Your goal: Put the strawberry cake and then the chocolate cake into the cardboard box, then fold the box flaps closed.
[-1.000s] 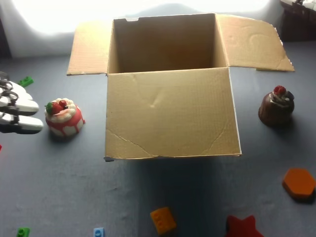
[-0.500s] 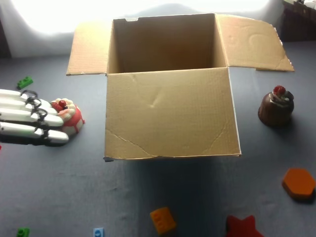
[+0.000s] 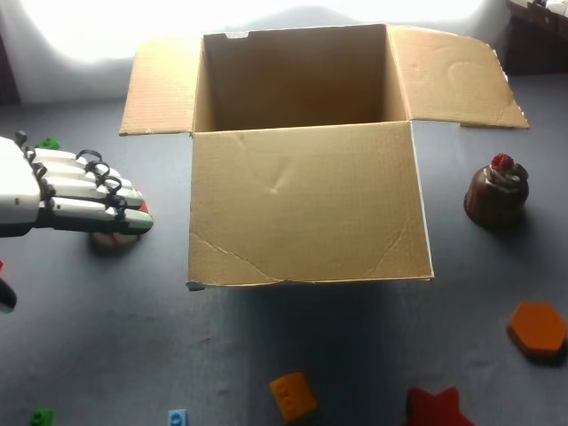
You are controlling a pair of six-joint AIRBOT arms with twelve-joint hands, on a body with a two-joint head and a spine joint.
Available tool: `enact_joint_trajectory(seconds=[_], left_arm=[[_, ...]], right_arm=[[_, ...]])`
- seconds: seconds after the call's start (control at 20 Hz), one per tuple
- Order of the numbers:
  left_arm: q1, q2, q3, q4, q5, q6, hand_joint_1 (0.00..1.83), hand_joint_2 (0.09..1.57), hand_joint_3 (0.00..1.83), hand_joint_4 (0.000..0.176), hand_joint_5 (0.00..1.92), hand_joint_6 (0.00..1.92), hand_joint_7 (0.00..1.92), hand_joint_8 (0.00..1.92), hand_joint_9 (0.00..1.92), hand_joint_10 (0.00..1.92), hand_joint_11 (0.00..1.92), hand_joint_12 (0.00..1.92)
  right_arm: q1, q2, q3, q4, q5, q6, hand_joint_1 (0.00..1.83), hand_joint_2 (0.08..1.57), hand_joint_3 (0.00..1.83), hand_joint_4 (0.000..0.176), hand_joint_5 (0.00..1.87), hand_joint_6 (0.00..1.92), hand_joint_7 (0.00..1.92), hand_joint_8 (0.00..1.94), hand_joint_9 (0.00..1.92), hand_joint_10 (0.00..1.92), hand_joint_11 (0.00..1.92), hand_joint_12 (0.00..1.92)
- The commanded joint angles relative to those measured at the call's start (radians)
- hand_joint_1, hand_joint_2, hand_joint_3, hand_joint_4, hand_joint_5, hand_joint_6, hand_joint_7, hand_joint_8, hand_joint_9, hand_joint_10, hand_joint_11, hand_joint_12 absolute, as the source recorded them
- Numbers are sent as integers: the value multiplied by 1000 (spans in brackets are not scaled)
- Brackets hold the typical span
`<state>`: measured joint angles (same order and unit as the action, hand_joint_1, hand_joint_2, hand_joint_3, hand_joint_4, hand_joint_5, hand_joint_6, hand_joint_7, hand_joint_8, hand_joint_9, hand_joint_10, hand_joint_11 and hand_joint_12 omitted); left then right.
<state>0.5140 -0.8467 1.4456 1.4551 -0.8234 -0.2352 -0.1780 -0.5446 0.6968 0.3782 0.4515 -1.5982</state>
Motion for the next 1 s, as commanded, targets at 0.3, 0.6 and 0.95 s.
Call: enact_joint_trajectory(seconds=[0.3,0.6,0.95], left_arm=[[-26,-82,83,-64,3,0,1222,957,0,53,21,0,0,0,11,0,0,137],[-28,-174,181,-42,19,-1,1244,922,0,61,43,3,0,0,16,2,0,232],[-24,-280,330,-17,18,-11,1224,925,0,65,6,0,0,0,0,0,0,140]], right_arm=[[10,11,-1,-14,120,-3,1229,963,4,21,0,0,12,4,0,0,0,0],[10,10,-1,-14,120,-3,1256,950,0,30,0,0,22,3,0,0,0,0],[13,9,0,26,93,8,1276,957,0,32,0,0,0,0,0,0,0,0]])
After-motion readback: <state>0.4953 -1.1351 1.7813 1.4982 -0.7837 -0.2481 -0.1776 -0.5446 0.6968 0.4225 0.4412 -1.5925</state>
